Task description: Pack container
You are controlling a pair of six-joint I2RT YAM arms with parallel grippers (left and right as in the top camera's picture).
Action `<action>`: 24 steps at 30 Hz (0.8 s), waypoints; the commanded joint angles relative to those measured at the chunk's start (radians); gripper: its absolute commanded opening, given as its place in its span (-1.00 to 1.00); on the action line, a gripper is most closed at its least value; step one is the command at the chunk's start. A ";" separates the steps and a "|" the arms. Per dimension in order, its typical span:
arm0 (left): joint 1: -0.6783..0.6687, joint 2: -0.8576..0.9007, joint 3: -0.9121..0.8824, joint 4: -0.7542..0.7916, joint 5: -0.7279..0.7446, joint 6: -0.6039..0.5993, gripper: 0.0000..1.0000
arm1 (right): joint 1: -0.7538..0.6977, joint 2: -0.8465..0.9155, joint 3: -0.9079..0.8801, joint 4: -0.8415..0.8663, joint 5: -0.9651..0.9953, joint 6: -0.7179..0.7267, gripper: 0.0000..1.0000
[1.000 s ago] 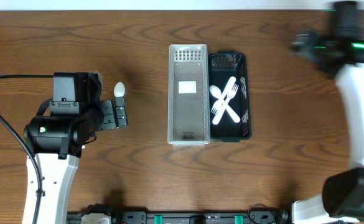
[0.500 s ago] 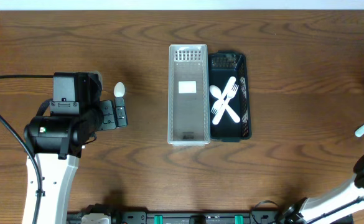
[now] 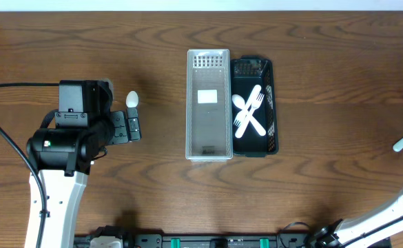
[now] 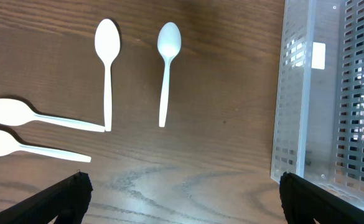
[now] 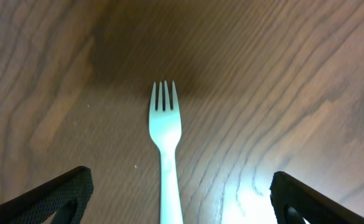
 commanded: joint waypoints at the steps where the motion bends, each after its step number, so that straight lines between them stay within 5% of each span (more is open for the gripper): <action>1: -0.003 0.002 0.023 -0.003 -0.012 0.010 0.96 | 0.006 0.023 0.000 0.014 0.020 -0.033 0.90; 24: -0.003 0.002 0.023 -0.003 -0.012 0.009 0.96 | 0.047 0.206 0.000 0.118 0.022 -0.083 0.86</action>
